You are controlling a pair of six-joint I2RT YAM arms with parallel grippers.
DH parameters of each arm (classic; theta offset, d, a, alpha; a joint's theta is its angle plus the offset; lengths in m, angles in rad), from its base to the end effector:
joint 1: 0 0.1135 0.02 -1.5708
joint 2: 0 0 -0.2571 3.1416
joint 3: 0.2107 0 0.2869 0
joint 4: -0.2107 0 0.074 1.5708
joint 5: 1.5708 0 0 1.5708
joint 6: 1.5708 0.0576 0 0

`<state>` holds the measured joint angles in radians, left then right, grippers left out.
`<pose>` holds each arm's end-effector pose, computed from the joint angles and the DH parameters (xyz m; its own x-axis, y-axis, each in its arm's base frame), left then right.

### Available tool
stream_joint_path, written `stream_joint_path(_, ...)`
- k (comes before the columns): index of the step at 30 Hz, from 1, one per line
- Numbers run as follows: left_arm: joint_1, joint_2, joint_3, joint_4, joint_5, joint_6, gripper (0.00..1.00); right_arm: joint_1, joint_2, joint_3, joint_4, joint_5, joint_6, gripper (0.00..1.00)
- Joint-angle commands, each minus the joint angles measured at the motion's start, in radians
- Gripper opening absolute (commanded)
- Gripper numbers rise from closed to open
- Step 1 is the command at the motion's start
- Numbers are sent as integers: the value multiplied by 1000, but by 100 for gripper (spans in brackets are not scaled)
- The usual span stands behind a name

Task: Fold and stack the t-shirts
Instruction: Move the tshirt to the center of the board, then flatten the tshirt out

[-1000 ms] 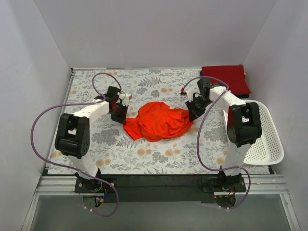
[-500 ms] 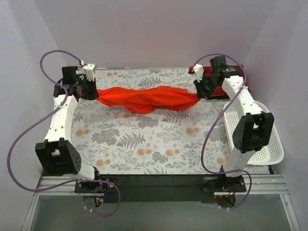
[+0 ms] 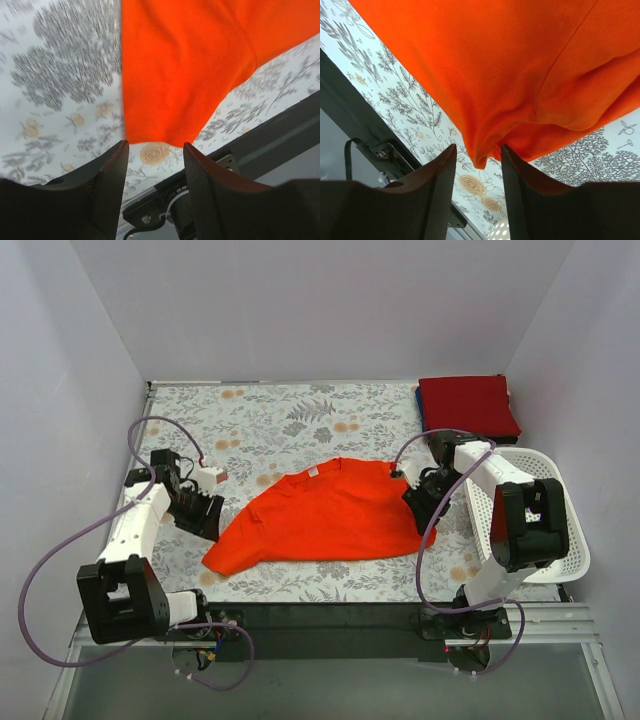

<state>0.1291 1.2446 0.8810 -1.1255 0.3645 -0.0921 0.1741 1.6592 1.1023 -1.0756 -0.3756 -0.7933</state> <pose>0.2323 0.0095 0.1860 -0.9758 -0.2133 -0.0486 -0.1819 0.9145 -0.3613 0.2964 0.0736 0.1449 -0.5906 -0.7770 -0.2177 -0.7980 0.5223 0.3008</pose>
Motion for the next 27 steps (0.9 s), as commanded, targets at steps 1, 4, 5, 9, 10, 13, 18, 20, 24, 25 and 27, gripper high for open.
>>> stream_joint_path(1,0,82,169,46,143,-3,48,-4,-19,79,-43,-81,-11,51)
stream_joint_path(4,-37,251,314,102,217,-93,47,-21,-26,85,-38,-95,-4,52)
stream_joint_path(5,-77,333,372,143,228,-147,48,-28,-21,88,-35,-97,5,52)
stream_joint_path(9,-209,504,489,237,197,-234,50,-79,27,158,-32,-111,49,52)
stream_joint_path(10,-229,539,507,254,188,-250,51,-87,48,180,-24,-111,58,52)
stream_joint_path(13,-276,659,572,297,157,-288,52,-97,103,279,25,-76,115,54)
stream_joint_path(18,-281,754,628,302,113,-276,52,-94,256,482,62,-56,193,55)
stream_joint_path(20,-283,762,624,300,108,-262,53,-94,304,583,68,-59,203,56)
stream_joint_path(24,-298,783,618,277,119,-262,54,-84,419,705,68,-97,207,71)
stream_joint_path(25,-299,786,615,277,122,-262,54,-81,433,721,69,-104,207,72)
stream_joint_path(27,-304,794,602,286,120,-278,54,-67,476,774,71,-118,207,73)
